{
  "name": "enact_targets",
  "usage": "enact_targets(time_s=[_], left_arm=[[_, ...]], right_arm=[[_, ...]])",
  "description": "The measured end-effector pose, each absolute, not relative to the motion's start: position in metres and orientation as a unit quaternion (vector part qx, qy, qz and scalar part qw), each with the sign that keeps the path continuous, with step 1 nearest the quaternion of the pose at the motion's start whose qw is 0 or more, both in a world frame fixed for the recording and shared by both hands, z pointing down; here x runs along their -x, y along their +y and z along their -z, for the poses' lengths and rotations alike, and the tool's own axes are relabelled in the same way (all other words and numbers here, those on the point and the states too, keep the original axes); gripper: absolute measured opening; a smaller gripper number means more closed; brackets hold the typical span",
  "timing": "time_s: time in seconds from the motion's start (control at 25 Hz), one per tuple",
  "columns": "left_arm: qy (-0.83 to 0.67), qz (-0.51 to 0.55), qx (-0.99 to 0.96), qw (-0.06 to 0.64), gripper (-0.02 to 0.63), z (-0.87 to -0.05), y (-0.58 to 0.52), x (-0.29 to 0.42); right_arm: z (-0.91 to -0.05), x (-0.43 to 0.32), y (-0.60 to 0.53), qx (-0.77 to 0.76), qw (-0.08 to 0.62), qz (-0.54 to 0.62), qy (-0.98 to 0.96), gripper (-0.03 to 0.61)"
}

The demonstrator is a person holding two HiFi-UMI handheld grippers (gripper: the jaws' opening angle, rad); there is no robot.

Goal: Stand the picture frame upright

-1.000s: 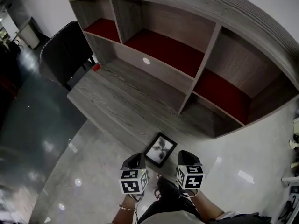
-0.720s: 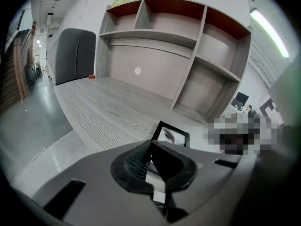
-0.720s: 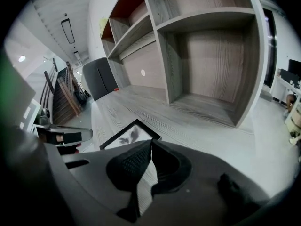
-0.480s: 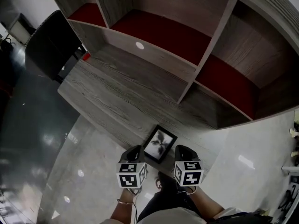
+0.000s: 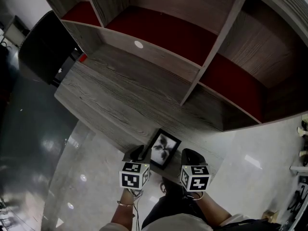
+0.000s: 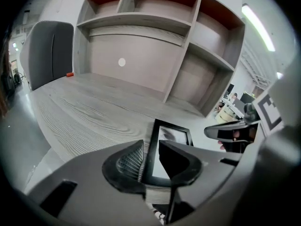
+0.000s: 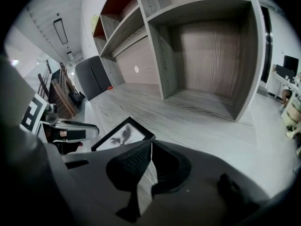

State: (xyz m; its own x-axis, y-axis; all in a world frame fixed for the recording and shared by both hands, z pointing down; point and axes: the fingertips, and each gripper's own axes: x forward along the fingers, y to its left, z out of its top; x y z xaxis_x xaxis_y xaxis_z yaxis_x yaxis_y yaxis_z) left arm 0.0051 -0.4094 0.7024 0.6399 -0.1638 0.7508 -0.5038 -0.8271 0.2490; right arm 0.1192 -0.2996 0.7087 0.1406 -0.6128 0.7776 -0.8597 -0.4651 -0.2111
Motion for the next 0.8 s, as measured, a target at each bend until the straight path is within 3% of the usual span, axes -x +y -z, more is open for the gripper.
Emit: enact_targets(time_s=[0.32, 0.8], left_arm=[[-0.141, -0.401, -0.878, 0.219, 0.166, -0.712, -0.405, -0.018], [-0.057, -0.48, -0.851, 0.206, 0.13, -0.737, -0.404, -0.034]], right_arm=[[-0.712, -0.122, -0.297, -0.743, 0.15, -0.43, -0.491, 0.032], [-0.719, -0.137, -0.297, -0.747, 0.153, -0.434, -0.48, 0.032]])
